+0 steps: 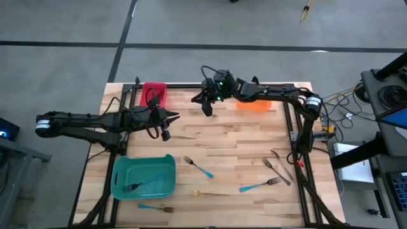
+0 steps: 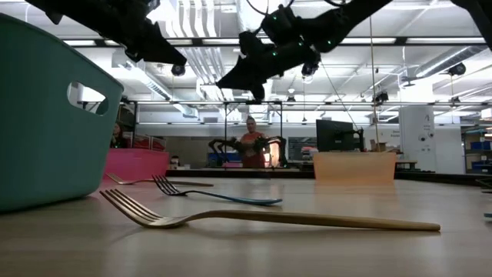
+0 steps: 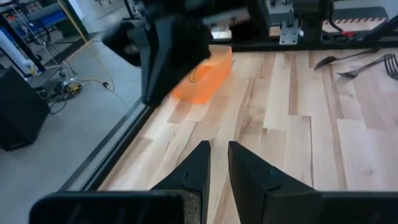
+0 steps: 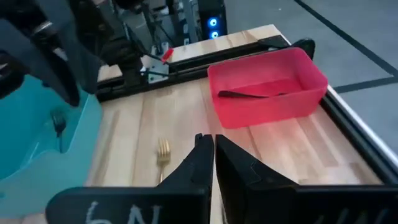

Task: Sort silverware by color (type)
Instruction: Put the black fork into the red bin

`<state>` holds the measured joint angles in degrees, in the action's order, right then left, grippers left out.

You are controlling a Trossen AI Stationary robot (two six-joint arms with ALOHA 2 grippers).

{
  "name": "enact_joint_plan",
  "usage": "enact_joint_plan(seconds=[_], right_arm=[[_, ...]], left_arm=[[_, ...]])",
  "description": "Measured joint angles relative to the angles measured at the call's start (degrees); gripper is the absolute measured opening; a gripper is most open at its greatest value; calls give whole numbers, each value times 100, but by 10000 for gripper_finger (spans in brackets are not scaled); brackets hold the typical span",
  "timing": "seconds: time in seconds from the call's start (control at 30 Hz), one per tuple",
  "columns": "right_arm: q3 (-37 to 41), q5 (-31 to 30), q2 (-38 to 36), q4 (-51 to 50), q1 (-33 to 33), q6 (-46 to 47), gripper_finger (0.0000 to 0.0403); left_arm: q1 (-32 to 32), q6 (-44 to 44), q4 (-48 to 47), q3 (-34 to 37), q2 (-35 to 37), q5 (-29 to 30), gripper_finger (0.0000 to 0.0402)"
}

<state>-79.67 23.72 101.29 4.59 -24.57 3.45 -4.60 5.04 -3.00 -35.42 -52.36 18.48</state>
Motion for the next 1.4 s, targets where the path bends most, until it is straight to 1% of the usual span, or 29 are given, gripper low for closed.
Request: enact_joint_plan(seconds=[0.03, 0.17, 0.3, 0.37, 0.43, 0.5, 0.6, 0.7, 0.87, 0.93, 1.0, 1.13, 1.27, 1.4], right_arm=[[126, -65, -7, 154, 17, 87, 8], [513, -649, 21, 524, 94, 198, 8], [557, -743, 94, 402, 108, 200, 8], [459, -735, 94, 19, 102, 146, 8], [264, -731, 94, -591, 69, -24, 8], [40, -745, 94, -1308, 54, -313, 8], [-185, -769, 94, -2101, 54, -953, 8], [-230, -739, 110, -2403, 58, -1444, 9], [-49, -729, 131, -2404, 56, -1937, 12], [-23, -725, 131, -2380, 56, -1914, 24], [1, -725, 131, -2355, 56, -1821, 45], [120, -727, 131, -2148, 110, -1805, 105], [423, -728, 131, -1687, 246, -2068, 161], [742, -748, 171, -1162, 389, -2175, 188]], left_arm=[[0, -5, 35, 0, 0, 0, 39], [0, -65, 108, 0, 2, 0, 39], [0, -114, 113, 0, -2, 0, 39], [0, -129, 119, 0, -2, 0, 39], [0, -157, 131, 0, -2, 0, 39], [0, -173, 135, 0, -2, 0, 39], [0, -173, 135, 0, -4, 0, 39], [0, -170, 133, 0, -4, 0, 39], [0, -122, 130, 0, -4, 0, 39], [0, -120, 129, 0, -4, 0, 39], [0, -109, 126, 0, -4, 0, 39], [0, -15, 114, 0, -4, 0, 39], [0, 46, 111, 0, -4, 0, 39], [0, 48, 111, 0, -4, 0, 39]])
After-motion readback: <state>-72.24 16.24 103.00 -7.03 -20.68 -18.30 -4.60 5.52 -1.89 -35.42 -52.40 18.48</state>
